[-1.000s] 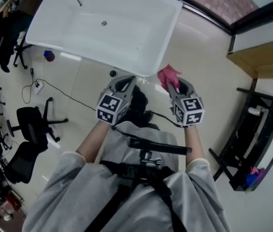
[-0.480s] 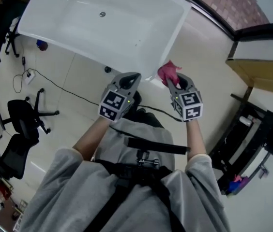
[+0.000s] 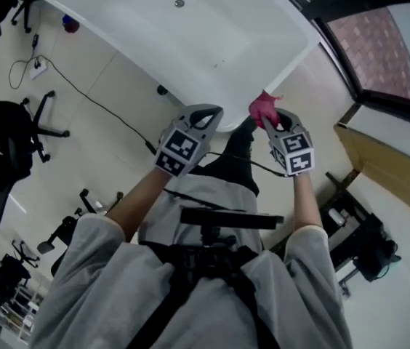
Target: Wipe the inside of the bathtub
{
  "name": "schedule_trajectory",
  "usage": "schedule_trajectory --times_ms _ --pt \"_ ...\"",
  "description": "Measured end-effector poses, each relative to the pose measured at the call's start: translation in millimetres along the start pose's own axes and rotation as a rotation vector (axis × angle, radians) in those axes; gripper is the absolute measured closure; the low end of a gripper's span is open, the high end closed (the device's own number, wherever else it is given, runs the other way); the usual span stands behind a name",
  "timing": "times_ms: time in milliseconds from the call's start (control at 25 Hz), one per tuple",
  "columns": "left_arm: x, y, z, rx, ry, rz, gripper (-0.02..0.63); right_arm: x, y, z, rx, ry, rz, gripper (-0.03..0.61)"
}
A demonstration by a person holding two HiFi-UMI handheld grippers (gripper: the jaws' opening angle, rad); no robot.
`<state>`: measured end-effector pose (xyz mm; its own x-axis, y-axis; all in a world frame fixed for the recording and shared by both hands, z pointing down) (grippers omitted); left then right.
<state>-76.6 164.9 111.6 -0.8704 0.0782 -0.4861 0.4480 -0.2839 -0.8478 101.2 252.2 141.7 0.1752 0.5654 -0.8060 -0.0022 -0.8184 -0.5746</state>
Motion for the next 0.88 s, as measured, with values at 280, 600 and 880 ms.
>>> schedule_trajectory --times_ms 280,600,880 --pt "-27.0 -13.5 24.6 0.161 0.194 -0.004 0.607 -64.3 19.0 -44.0 0.208 0.197 0.139 0.480" --pt "-101.4 -49.3 13.5 0.292 0.354 0.038 0.607 -134.8 -1.2 -86.0 0.468 0.390 0.313 0.480" --pt "-168.4 -76.8 18.5 0.304 0.363 0.069 0.607 -195.0 -42.7 -119.4 0.703 0.450 0.456 0.480"
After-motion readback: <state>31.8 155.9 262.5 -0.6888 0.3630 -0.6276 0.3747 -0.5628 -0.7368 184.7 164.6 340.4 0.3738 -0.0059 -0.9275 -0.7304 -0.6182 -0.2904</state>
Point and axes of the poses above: the fingertips, and each gripper's own axes: x backward along the fingers, z to its left, y out of its top, the point moved 6 cm from there along x, backward along the fingers, and after that the axes turned 8 degrees about -x, right-handed, at the moved point
